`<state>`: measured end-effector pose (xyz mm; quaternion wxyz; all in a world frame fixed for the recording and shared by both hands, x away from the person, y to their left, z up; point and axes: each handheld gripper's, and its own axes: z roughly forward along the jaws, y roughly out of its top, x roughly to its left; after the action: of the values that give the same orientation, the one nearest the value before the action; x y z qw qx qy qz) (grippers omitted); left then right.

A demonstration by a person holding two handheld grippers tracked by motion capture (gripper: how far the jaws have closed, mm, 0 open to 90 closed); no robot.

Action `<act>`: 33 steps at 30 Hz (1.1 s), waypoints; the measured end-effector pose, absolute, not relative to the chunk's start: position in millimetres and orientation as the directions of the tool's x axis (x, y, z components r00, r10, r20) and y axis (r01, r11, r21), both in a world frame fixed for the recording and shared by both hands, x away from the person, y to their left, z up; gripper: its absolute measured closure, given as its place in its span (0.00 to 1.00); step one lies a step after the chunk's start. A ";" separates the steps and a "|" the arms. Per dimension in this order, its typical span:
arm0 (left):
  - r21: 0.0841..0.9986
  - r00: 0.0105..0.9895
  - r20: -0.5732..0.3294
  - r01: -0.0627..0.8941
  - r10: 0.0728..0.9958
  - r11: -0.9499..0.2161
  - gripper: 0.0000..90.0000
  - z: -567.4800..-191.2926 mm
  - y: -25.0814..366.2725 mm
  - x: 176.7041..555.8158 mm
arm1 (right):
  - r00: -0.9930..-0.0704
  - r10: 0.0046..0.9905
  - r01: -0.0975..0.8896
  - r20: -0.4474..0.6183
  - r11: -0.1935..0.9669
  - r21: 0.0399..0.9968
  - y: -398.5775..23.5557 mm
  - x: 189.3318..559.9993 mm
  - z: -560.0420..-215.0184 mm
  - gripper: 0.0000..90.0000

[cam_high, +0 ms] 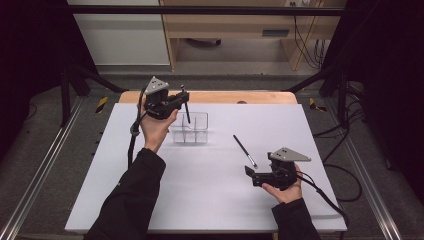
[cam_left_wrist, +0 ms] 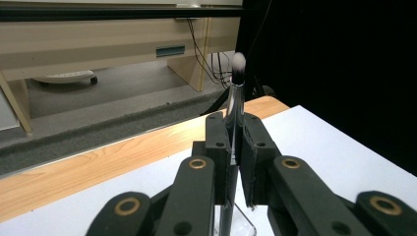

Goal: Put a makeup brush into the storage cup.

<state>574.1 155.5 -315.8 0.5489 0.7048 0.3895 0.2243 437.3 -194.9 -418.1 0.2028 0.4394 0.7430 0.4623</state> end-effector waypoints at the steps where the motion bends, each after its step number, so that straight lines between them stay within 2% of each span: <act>1: 0.947 0.593 -0.110 0.306 0.797 -0.097 0.92 -316.9 155.6 575.4 | -0.532 0.840 0.466 0.105 0.186 0.865 -194.7 437.4 -418.3 0.05; 33: 0.934 0.553 -0.080 0.333 0.830 -0.131 0.92 -344.2 159.7 593.0 | -0.537 0.837 0.469 0.102 0.196 0.861 -192.8 438.2 -420.5 0.05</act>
<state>593.0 159.7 -344.2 0.5180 0.7127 0.4077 0.2399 438.2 -192.8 -420.5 0.2008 0.4373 0.7467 0.4592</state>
